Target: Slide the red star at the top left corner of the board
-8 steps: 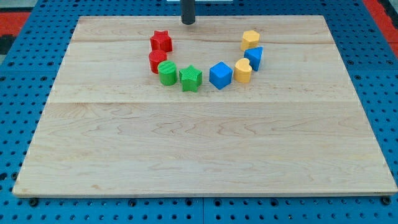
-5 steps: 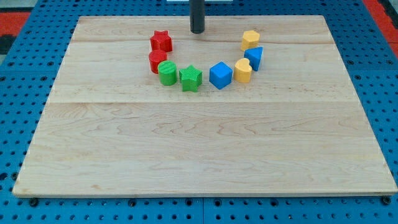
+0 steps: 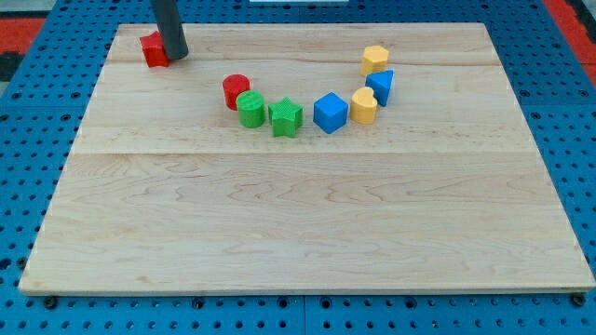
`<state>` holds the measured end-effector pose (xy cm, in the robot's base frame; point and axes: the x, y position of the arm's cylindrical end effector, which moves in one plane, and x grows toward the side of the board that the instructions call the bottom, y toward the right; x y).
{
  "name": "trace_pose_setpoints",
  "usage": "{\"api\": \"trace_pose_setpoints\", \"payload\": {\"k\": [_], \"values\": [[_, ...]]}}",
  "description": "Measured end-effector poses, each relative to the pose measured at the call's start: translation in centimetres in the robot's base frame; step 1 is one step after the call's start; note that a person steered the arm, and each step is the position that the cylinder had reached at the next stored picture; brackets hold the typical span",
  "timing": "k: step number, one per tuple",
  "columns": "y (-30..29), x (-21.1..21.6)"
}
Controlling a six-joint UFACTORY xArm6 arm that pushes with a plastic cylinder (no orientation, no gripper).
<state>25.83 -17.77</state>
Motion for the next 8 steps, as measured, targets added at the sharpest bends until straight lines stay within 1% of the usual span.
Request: {"api": "trace_pose_setpoints", "payload": {"k": [1,2,3,4,5,6,7,8], "values": [[-0.4,0.0],[-1.0,-2.4],[-0.6,-2.5],[3.0,-2.4],[6.5,-3.2],[13.0,-1.9],[16.1,-2.0],[16.1,-2.0]]}}
